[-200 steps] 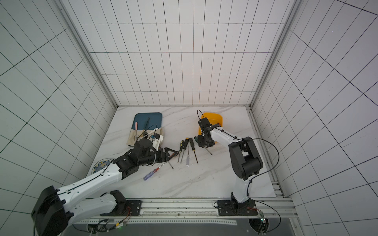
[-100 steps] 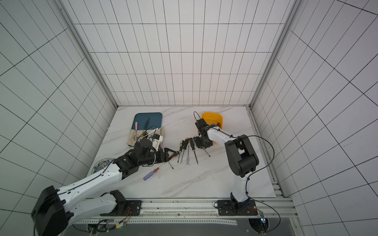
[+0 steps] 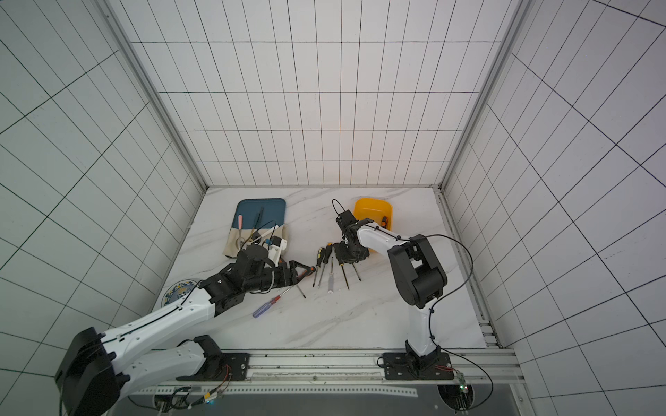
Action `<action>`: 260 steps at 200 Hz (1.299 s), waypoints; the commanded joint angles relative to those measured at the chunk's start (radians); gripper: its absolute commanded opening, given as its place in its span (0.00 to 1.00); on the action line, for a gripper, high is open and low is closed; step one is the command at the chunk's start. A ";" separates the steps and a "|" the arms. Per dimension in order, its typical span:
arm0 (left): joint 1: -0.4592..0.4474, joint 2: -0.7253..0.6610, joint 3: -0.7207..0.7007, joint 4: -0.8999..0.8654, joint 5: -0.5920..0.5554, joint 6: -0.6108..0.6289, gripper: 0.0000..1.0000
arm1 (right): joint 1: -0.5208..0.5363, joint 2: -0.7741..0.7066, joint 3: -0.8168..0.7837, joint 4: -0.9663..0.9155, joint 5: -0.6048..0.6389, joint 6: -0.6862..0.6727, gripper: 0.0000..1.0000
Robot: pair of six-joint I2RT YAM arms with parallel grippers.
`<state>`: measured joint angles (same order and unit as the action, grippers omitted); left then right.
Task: Put the screwdriver on the desktop into the storage box
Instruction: Pick up the screwdriver from the center of the board, then place the screwdriver in the storage box.
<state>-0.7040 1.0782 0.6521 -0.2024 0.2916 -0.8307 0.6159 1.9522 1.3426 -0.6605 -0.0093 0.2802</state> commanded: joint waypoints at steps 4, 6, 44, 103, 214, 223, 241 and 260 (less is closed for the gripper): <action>0.002 0.000 -0.012 -0.005 -0.009 -0.001 0.77 | 0.007 0.040 0.055 -0.044 0.038 -0.021 0.39; 0.001 -0.001 -0.011 -0.005 -0.009 -0.001 0.77 | 0.007 0.042 0.057 -0.045 0.038 -0.021 0.39; 0.002 -0.006 -0.012 -0.010 -0.010 -0.002 0.77 | 0.009 0.057 0.070 -0.051 0.033 -0.024 0.34; 0.002 -0.009 -0.011 -0.014 -0.014 -0.003 0.77 | 0.021 0.039 0.060 -0.059 0.034 -0.033 0.26; 0.042 -0.016 -0.008 -0.059 -0.027 -0.017 0.77 | 0.036 -0.148 -0.024 -0.067 0.009 -0.026 0.20; 0.047 -0.011 -0.004 -0.072 -0.033 -0.027 0.77 | 0.036 -0.165 -0.032 -0.067 -0.002 -0.024 0.20; 0.050 0.005 0.008 -0.095 -0.032 -0.035 0.77 | 0.037 -0.201 -0.041 -0.068 -0.020 -0.020 0.20; 0.048 0.016 0.013 -0.100 -0.026 -0.040 0.77 | 0.037 -0.235 -0.042 -0.067 -0.030 -0.013 0.20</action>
<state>-0.6586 1.0824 0.6502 -0.2749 0.2768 -0.8585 0.6437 1.7710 1.3254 -0.7097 -0.0147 0.2554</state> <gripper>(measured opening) 0.773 0.260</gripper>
